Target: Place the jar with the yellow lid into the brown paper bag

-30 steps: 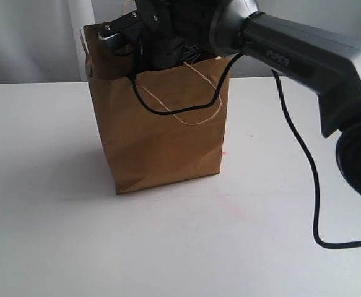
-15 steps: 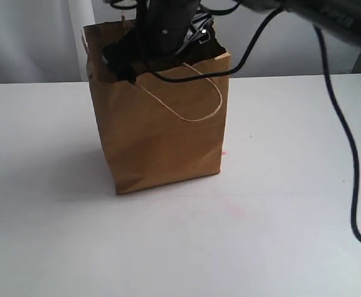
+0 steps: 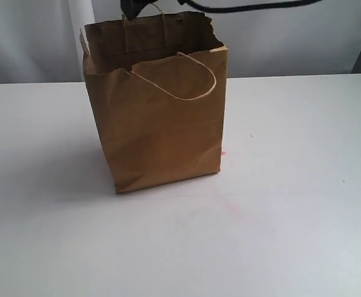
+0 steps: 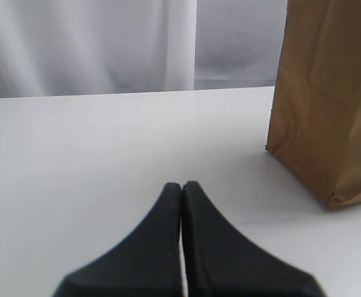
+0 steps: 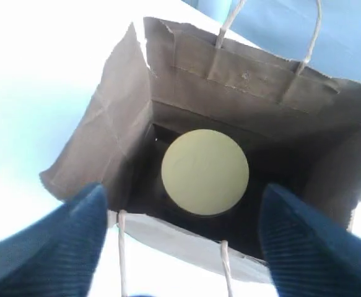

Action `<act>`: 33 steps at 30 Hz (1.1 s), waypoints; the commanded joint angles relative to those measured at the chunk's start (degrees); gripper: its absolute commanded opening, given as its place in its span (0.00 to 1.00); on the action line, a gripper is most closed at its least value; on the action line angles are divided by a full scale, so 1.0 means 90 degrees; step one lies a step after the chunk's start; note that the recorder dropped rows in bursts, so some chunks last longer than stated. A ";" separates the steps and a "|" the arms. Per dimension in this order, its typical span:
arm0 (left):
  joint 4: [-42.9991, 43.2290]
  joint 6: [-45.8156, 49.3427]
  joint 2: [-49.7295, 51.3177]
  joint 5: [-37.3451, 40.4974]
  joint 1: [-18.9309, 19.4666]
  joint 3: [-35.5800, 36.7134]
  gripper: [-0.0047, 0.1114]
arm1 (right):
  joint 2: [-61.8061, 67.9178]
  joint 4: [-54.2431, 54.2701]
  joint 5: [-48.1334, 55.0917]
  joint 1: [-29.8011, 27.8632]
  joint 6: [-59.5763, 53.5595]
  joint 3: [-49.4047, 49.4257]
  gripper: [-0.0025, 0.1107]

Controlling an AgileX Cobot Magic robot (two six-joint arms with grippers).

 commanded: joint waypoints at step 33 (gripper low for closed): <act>-0.0024 -0.0025 0.0019 -0.0063 -0.0017 -0.0014 0.05 | -0.9590 0.1723 -0.2738 -0.0001 0.0015 0.8945 0.02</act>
